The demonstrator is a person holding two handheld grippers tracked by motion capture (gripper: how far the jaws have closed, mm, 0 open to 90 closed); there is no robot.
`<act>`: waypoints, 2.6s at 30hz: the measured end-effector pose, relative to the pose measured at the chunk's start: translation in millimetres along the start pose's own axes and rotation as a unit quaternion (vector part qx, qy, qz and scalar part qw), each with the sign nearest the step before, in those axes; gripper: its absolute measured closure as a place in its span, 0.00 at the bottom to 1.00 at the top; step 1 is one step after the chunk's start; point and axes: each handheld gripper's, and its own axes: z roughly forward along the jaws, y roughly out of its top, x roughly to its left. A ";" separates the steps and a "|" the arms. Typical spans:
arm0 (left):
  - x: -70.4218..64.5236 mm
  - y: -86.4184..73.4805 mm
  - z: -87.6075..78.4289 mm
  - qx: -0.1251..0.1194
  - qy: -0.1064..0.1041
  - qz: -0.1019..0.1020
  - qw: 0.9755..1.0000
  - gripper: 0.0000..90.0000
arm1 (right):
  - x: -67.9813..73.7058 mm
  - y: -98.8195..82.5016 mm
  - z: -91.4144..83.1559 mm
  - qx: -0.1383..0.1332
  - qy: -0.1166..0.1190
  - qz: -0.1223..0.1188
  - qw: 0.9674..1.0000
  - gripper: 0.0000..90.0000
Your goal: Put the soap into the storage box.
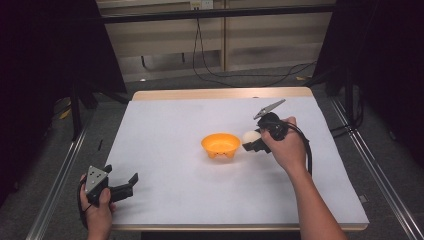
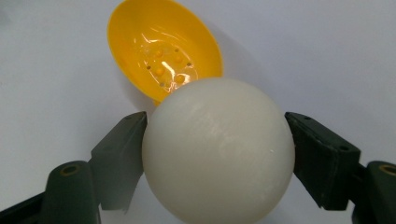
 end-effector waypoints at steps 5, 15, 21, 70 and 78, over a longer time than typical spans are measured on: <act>0.0 0.0 0.0 -0.001 0.000 0.000 1.000 0.00 | 1.6 2.9 1.8 -0.002 0.003 0.002 1.000 0.27; 0.0 0.0 -0.1 0.000 0.000 0.000 1.000 0.00 | 4.6 9.2 5.7 -0.005 0.008 -0.001 1.000 0.27; 0.1 0.0 0.0 0.000 0.000 0.000 1.000 0.00 | 7.5 14.7 8.6 -0.005 0.011 -0.009 1.000 0.27; 0.6 -0.1 -0.1 0.000 -0.002 -0.002 1.000 0.00 | 31.1 53.4 43.6 0.006 0.031 -0.031 0.999 0.27; 0.6 -0.1 -0.2 -0.001 -0.003 -0.002 1.000 0.00 | 31.4 56.7 49.0 0.001 0.030 -0.032 0.999 0.27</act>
